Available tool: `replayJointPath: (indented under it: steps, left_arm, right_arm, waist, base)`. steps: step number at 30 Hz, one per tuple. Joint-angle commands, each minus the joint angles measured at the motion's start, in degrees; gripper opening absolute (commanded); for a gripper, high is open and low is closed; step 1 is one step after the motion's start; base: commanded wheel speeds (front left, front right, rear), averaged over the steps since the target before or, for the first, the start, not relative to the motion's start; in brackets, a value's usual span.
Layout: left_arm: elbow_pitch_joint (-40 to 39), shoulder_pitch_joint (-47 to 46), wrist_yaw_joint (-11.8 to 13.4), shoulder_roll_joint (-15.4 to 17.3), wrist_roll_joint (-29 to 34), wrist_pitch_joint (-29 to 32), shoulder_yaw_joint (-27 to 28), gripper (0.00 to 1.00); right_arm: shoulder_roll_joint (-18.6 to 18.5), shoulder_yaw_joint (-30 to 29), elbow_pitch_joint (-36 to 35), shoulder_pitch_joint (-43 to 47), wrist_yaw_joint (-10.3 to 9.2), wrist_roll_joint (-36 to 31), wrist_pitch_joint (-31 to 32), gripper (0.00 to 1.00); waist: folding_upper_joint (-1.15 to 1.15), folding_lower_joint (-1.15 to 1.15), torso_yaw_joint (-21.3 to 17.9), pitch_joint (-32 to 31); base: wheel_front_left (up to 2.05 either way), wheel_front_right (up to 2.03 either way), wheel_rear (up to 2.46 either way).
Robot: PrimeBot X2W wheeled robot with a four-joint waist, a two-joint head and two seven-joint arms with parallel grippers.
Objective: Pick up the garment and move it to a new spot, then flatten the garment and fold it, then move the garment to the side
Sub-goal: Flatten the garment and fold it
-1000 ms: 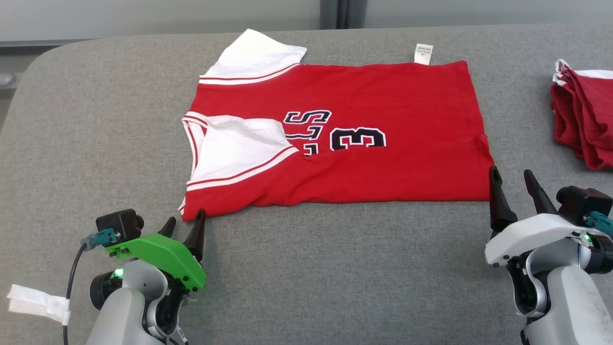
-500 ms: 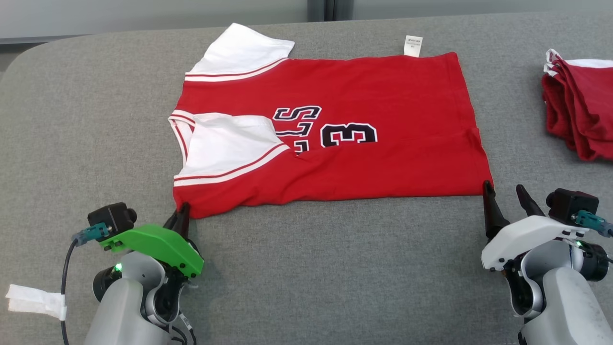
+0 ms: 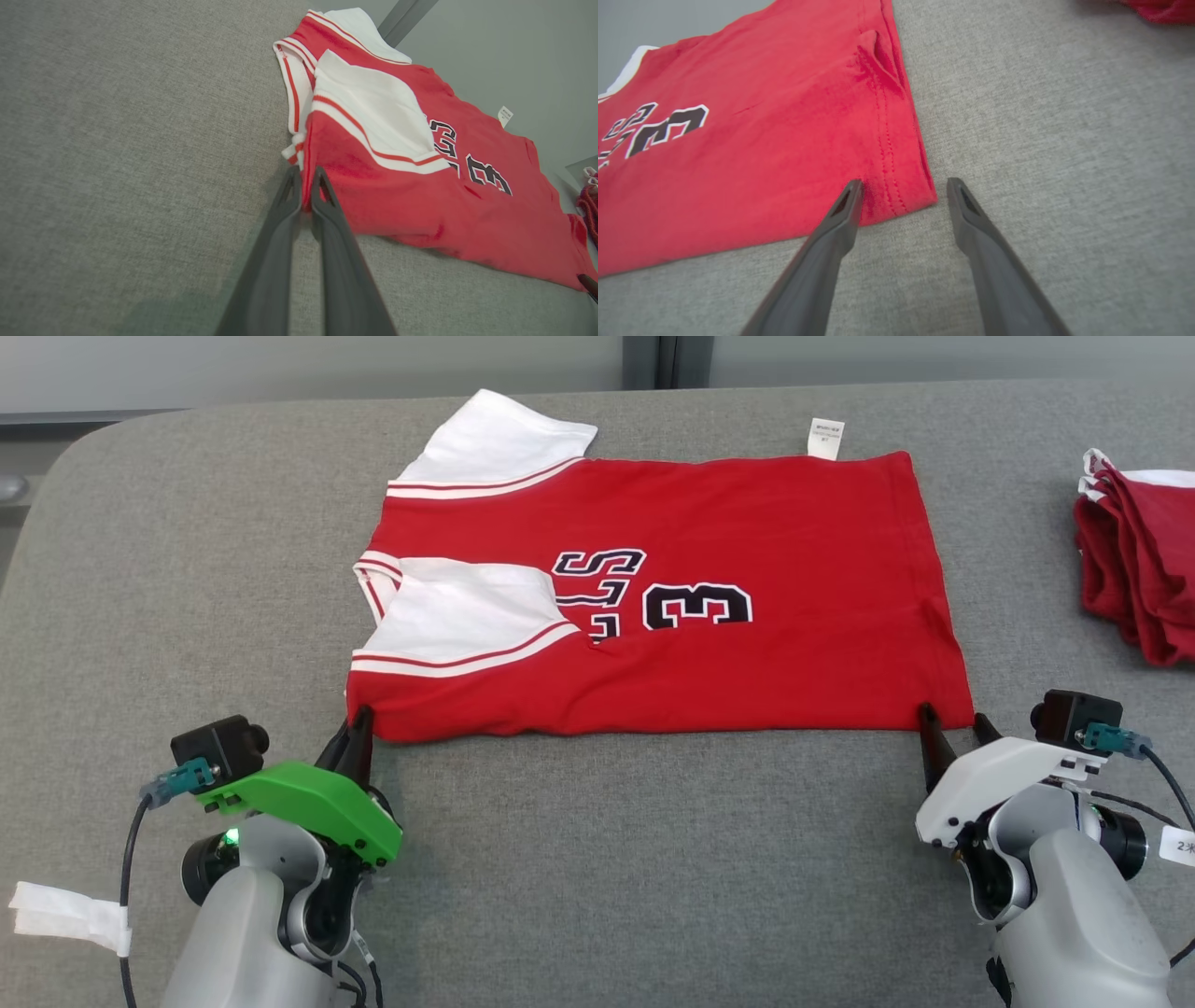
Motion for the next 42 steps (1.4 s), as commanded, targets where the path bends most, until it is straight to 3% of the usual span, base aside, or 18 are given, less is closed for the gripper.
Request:
replayJointPath:
  steps: [1, 4, 10, 15, 23, 29, 30, 31, 32, 33, 34, 37, 42]
  left_arm:
    - [-0.28, 0.52, -0.08, 0.67, 0.49, -0.32, 0.05, 0.0]
    - [-0.99, 0.94, -0.02, 0.7, 0.41, -0.41, -0.13, 0.0]
    - [-4.41, 1.97, -0.21, 1.34, 0.02, -0.07, -0.26, 0.0]
    - [-10.89, 5.12, -0.02, 2.98, -0.02, 2.19, -0.79, 0.0]
    - [-24.7, 17.12, 3.62, 5.4, -1.0, 9.4, -1.42, 0.0]
    - [-29.13, 24.16, 5.26, 6.1, -1.39, 10.76, -1.52, 0.0]
    - [-29.12, 24.57, 5.48, 6.02, -1.23, 10.37, -1.44, 0.0]
    - [-28.94, 24.8, 5.79, 5.82, -1.17, 10.13, -1.34, 0.0]
    - [-28.64, 25.03, 5.81, 5.71, -0.94, 9.79, -1.39, 0.04]
    - [-28.38, 25.17, 5.87, 5.63, -0.77, 9.51, -1.41, 0.33]
    - [-28.04, 25.19, 5.96, 5.5, -0.56, 8.97, -1.42, 0.99]
    - [-27.24, 24.73, 5.77, 5.38, -0.39, 7.83, -1.2, 1.0]
    - [-27.91, 21.02, 5.13, 8.0, 1.91, 7.19, -1.07, 1.0]
  right_arm:
    - [-0.13, 0.0, 1.55, -1.01, -0.01, -0.29, -0.19, 0.35]
    - [-0.08, 0.43, 3.55, -2.28, -0.01, 1.58, -0.78, 0.01]
    - [-0.17, 0.62, 2.28, -3.34, -0.01, 5.36, -2.44, 0.0]
    - [-0.18, 0.41, -3.69, 0.34, -0.01, 7.98, -0.49, 0.0]
    - [-0.18, 0.88, -18.47, 13.46, -0.01, 10.91, 6.14, 0.0]
    - [-0.18, 0.3, -23.52, 20.41, -0.01, 13.4, 7.78, 0.0]
    - [-0.18, 0.13, -23.66, 20.99, -0.01, 13.89, 7.56, 0.03]
    - [-0.18, 0.04, -23.61, 21.27, -0.01, 14.38, 7.37, 0.17]
    - [-0.18, 0.12, -23.49, 21.53, -0.01, 14.6, 7.2, 0.39]
    - [-0.18, 0.19, -23.37, 21.7, -0.01, 14.59, 7.07, 0.47]
    - [-0.18, 0.21, -23.19, 21.81, -0.01, 14.42, 6.89, 1.0]
    - [-0.18, 0.11, -22.67, 22.1, -0.01, 13.36, 6.4, 1.0]
    - [-0.16, -0.75, -24.0, 21.91, -0.01, 11.38, 5.62, 1.0]
  waist:
    - [0.0, 0.0, 0.27, -0.28]
    - [0.0, 0.0, 0.51, -0.7]
    - [0.0, 0.0, 0.28, -1.64]
    - [0.0, 0.0, -0.16, -2.42]
    - [0.0, 0.0, -0.71, -2.95]
    - [0.0, 0.0, -1.22, -2.66]
    - [0.0, 0.0, -1.34, -2.56]
    - [0.0, 0.0, -1.42, -2.48]
    - [0.0, 0.0, -1.52, -2.41]
    - [0.0, 0.0, -1.6, -2.38]
    - [0.0, 0.0, -1.7, -2.34]
    - [0.0, 0.0, -1.9, -2.37]
    - [0.0, 0.0, -2.01, -2.55]
  base:
    - [0.0, 0.0, 0.0]
    - [0.0, 0.0, 0.0]
    - [0.0, 0.0, 0.0]
    - [0.0, 0.0, 0.0]
    - [0.0, 0.0, 0.0]
    - [0.0, 0.0, 0.0]
    - [0.0, 0.0, 0.0]
    - [0.0, 0.0, 0.0]
    - [0.0, 0.0, 0.0]
    - [0.0, 0.0, 0.0]
    - [0.0, 0.0, 0.0]
    - [0.0, 0.0, 0.0]
    - [0.0, 0.0, 0.0]
